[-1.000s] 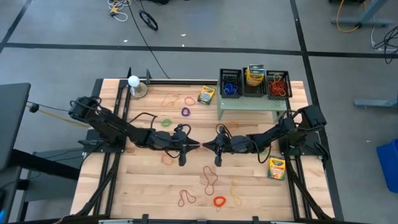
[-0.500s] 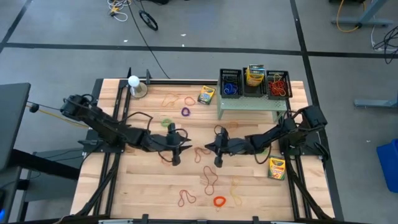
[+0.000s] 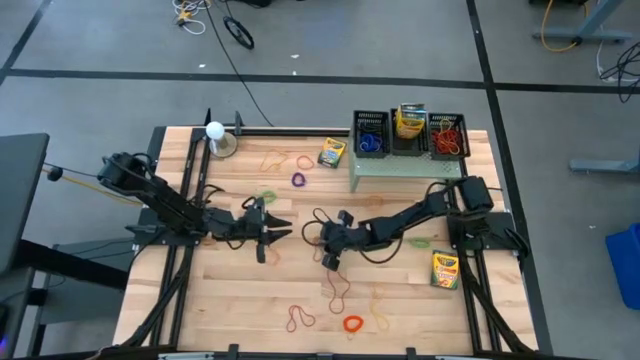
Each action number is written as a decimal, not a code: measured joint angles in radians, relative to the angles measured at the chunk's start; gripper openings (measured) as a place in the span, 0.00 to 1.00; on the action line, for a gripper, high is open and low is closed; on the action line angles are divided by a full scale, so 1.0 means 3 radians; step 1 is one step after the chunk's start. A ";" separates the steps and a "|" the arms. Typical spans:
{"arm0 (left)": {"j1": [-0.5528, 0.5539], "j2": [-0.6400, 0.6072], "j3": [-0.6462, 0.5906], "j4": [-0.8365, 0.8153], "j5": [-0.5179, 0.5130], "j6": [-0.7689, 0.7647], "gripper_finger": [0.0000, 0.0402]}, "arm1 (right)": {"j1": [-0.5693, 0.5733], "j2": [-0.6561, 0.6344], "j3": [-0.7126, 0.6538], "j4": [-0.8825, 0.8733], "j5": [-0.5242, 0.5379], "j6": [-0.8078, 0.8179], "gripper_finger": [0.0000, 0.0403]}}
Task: Pick & Place Office Desk Supplies
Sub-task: Put the top red rubber band into the right black basket on the shelf
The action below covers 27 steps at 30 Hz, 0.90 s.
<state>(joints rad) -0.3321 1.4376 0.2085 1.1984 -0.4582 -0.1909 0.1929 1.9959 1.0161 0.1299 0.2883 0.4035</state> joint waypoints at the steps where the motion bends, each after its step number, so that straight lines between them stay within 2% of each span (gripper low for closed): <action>1: 0.0000 0.0000 0.0001 -0.0002 0.0002 0.0000 0.26 | 0.0006 0.0002 0.0026 -0.0042 0.0007 -0.0002 0.25; 4: -0.0001 0.0000 0.0002 -0.0034 0.0012 0.0048 0.26 | 0.0018 -0.0014 0.0038 -0.0082 0.0028 -0.0002 0.09; 6: -0.0001 0.0001 0.0003 -0.0088 0.0011 0.0096 0.26 | 0.0033 -0.0046 0.0036 -0.0112 0.0008 0.0000 0.03; 9: 0.0000 0.0000 0.0003 -0.0113 0.0040 0.0099 0.26 | 0.0062 -0.0149 0.0032 -0.0226 -0.0003 0.0005 0.03; 12: -0.0001 0.0000 0.0003 -0.0117 0.0048 0.0089 0.26 | 0.0120 -0.0362 0.0032 -0.0437 0.0168 0.0011 0.01; 18: 0.0000 0.0000 0.0003 -0.0120 0.0048 0.0089 0.26 | 0.0224 -0.1123 0.0033 -0.1127 0.0513 0.0110 0.01; 22: 0.0000 0.0000 0.0004 -0.0111 0.0048 0.0089 0.26 | 0.0281 -0.1795 0.0110 -0.1910 0.0936 0.0306 0.00; 27: 0.0000 0.0000 0.0006 -0.0118 0.0047 0.0089 0.26 | 0.0281 -0.2324 0.0598 -0.3659 0.1784 0.0943 0.00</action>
<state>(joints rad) -0.3321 1.4376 0.2104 1.1629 -0.4442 -0.1642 0.2772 1.2987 1.1956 -0.9678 0.8235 0.6865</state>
